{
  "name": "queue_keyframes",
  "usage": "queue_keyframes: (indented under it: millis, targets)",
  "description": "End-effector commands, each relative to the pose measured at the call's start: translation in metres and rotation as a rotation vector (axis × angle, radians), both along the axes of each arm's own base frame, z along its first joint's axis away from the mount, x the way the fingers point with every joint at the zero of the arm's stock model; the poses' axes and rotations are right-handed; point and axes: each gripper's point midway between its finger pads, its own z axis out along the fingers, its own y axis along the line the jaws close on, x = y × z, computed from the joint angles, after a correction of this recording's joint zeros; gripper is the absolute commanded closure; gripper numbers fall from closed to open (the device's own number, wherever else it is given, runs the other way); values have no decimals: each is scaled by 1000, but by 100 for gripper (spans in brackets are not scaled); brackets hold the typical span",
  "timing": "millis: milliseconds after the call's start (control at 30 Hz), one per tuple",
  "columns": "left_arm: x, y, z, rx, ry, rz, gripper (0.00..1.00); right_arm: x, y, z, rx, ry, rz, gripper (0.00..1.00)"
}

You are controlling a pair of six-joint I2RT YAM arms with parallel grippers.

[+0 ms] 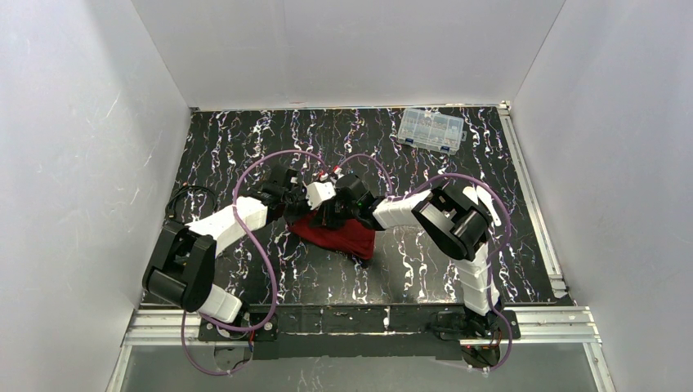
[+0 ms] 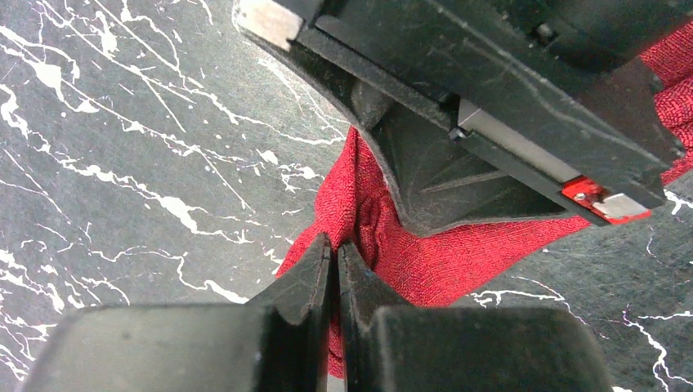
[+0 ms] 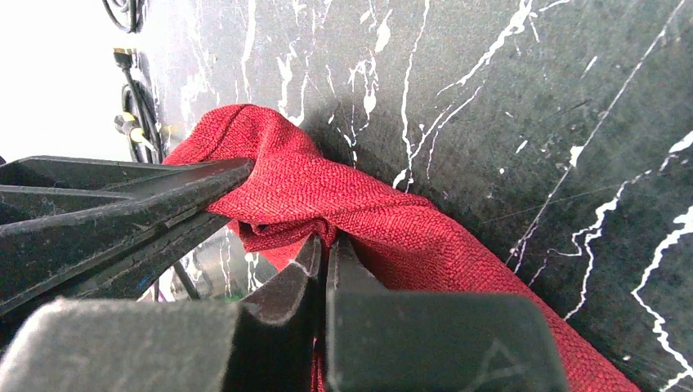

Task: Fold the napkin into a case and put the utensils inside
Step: Stuff the top corner of the smaller-rectangle-folded napkin into the folded napkin.

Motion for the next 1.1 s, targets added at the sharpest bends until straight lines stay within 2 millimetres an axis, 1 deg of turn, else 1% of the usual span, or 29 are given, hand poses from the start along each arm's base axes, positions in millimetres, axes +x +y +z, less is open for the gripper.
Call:
queue_keyframes:
  millis: [0, 100, 233, 367, 500, 567, 633, 733, 833, 867, 900, 933, 1000, 1067]
  targets:
    - [5, -6, 18, -43, -41, -3, 100, -32, -34, -69, -196, 112, 9, 99]
    - [0, -6, 14, -37, -26, -23, 100, -35, -36, -71, -191, 123, 7, 99]
    - [-7, -6, 9, -38, -11, -49, 100, -31, -29, -63, -190, 114, 29, 99]
    - [-2, -3, 9, -22, -42, -45, 100, -31, -26, -58, -199, 117, 56, 99]
    - [6, -4, 17, -33, -66, -22, 100, -37, -31, -67, -222, 150, 58, 99]
    - [4, -6, 18, -42, -52, -21, 100, -40, -34, -71, -221, 168, 45, 99]
    - [-1, -7, 15, -48, -32, -29, 100, -39, -36, -72, -212, 179, 31, 99]
    - [-7, -6, 9, -40, -17, -46, 100, -38, -33, -71, -189, 190, 30, 99]
    - [-6, -5, 8, -31, -24, -57, 100, -37, -32, -73, -174, 214, 25, 99]
    - [-5, -5, 9, -28, -29, -60, 98, -38, -31, -72, -159, 218, 25, 99]
    - [-3, -4, 10, -22, -43, -64, 91, -38, -31, -72, -154, 221, 25, 99]
    - [-3, -4, 10, -18, -46, -68, 87, -38, -31, -71, -153, 220, 29, 99]
    - [-5, -4, 10, -18, -38, -74, 82, -39, -31, -70, -151, 220, 33, 99]
    - [-9, -4, 13, -27, -17, -74, 79, -41, -34, -72, -152, 223, 33, 99]
